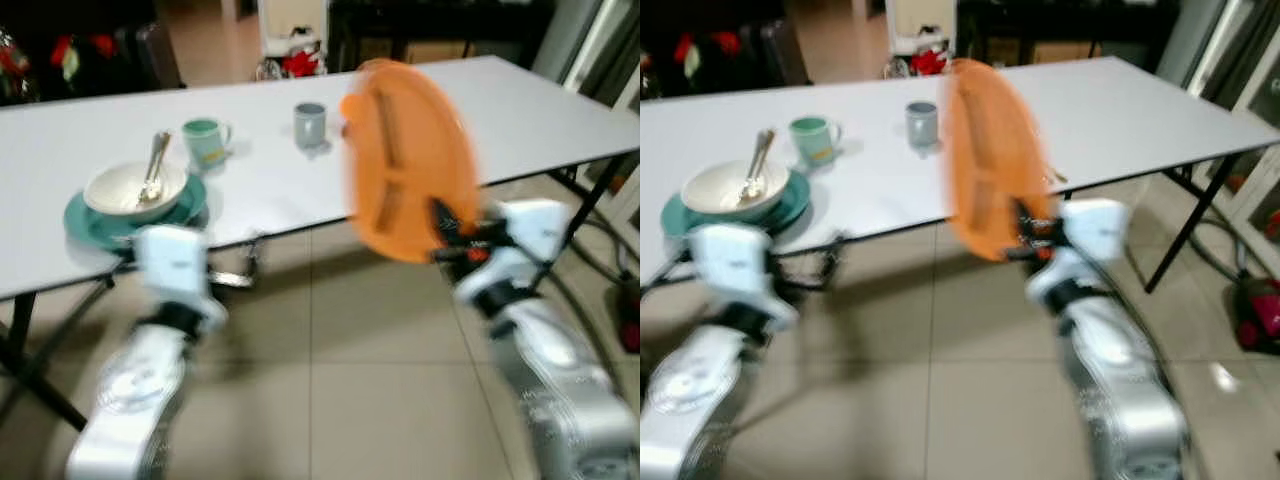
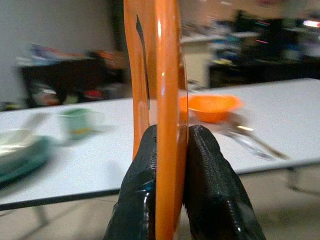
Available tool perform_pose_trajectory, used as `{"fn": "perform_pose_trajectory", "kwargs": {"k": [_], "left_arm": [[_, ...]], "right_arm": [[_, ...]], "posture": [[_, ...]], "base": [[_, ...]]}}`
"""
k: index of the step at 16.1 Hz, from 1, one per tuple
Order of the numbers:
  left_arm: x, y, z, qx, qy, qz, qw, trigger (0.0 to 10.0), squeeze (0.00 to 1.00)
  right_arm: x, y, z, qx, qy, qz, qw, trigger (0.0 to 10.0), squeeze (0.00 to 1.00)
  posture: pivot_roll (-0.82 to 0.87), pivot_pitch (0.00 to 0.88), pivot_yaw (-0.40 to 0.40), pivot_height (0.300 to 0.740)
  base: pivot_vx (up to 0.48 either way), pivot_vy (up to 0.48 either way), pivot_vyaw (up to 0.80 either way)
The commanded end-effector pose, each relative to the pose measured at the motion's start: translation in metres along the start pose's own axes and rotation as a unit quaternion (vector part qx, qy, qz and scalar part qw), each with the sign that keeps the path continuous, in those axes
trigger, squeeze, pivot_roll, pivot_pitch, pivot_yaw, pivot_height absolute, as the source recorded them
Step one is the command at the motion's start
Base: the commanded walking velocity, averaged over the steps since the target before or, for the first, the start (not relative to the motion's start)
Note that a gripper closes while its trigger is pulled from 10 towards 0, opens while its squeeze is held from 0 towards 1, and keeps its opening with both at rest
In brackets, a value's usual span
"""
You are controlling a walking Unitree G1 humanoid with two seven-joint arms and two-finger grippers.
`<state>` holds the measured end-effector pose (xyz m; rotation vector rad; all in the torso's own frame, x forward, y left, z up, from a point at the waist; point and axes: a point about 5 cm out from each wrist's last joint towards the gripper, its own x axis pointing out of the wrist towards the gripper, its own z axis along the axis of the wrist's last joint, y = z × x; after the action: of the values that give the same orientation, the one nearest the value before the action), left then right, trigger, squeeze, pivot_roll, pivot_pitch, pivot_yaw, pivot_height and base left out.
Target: Setting the table
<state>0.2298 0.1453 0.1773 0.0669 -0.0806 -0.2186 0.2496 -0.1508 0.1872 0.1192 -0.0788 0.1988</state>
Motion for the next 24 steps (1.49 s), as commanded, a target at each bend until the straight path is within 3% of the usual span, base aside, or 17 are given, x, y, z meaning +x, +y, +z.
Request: {"fn": "perform_pose_trajectory", "kwargs": {"k": [1,6,10,18,24], "left_arm": [[-0.0003,0.0068,0.0012,0.01,-0.001,0.011,1.0,10.0,0.0],[0.0021,0.0028,-0.0002,0.018,0.002,-0.008,1.0,10.0,0.0],[-0.0068,0.003,-0.0042,0.026,0.02,-0.017,0.999,10.0,0.0],[-0.0077,0.0031,-0.006,0.045,0.027,-0.024,0.998,10.0,0.0],[-0.0075,0.0061,-0.0066,0.035,0.029,-0.007,0.999,10.0,0.0]], "right_arm": [[0.0012,0.0062,0.0089,0.007,-0.021,0.014,1.0,10.0,0.0],[0.0029,0.0011,0.0105,0.023,-0.022,0.005,0.999,10.0,0.0],[0.004,0.0067,0.0093,0.047,-0.012,0.034,0.998,10.0,0.0],[0.0075,0.0044,0.0047,0.097,0.02,0.065,0.993,10.0,0.0],[0.0094,0.0033,0.0047,0.079,0.029,0.077,0.993,10.0,0.0]], "posture": [[-0.11,0.0,0.009,0.74],[-0.11,0.0,0.02,0.74],[-0.09,0.0,0.039,0.74],[-0.08,0.0,0.033,0.74],[-0.07,0.0,0.016,0.74]], "base": [[0.345,0.0,-0.8],[0.347,0.0,-0.16],[0.345,0.0,0.0],[0.339,0.0,0.0],[0.336,0.0,0.0]]}}
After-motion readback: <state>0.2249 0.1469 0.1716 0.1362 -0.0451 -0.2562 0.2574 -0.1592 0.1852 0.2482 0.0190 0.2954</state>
